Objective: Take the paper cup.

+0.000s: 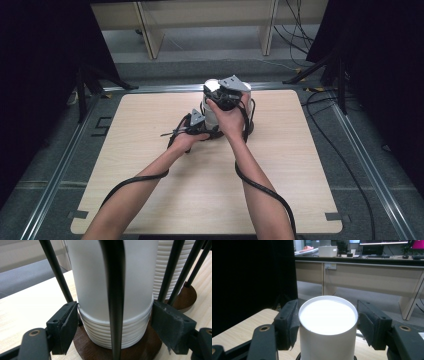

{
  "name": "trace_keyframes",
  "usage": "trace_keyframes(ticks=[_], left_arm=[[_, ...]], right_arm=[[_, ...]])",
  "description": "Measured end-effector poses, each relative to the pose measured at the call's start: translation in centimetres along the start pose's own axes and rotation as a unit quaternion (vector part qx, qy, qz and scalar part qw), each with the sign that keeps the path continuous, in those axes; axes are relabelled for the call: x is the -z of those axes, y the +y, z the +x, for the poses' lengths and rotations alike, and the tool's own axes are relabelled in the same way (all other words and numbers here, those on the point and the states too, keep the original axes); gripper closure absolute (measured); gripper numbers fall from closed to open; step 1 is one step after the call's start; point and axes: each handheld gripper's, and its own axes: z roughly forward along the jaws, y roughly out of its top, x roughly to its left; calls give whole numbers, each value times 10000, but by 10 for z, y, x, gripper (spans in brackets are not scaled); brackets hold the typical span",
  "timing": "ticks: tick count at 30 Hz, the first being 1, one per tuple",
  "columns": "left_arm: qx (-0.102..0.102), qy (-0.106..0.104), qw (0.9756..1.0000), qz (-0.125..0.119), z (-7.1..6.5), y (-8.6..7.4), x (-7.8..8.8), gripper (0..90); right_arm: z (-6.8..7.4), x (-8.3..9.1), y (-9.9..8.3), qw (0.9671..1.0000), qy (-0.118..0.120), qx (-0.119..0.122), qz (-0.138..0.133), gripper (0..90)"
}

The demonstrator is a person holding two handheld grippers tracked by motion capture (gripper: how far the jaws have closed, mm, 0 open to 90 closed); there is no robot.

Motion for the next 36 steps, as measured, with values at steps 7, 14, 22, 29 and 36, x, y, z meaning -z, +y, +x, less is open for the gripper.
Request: trace_keyframes(ticks=[7,14,22,29,36], left_arm=[[96,59,9999,-89,-2,0,4,190],[-47,172,9998,-66,-4,3,22,120],[-279,140,9995,-10,-11,-1,48,101],[-107,-16,9997,-212,-16,-7,76,114],[-154,-120,9986,-501,-20,-10,99,124]], right_arm=[[1,6,6,9999,58,32,-123,371],[1,19,11,9996,155,94,-238,371],[-2,34,11,9992,216,113,-329,371],[-2,50,9,9983,363,10,-451,371],[0,66,1,9976,527,18,-459,370]])
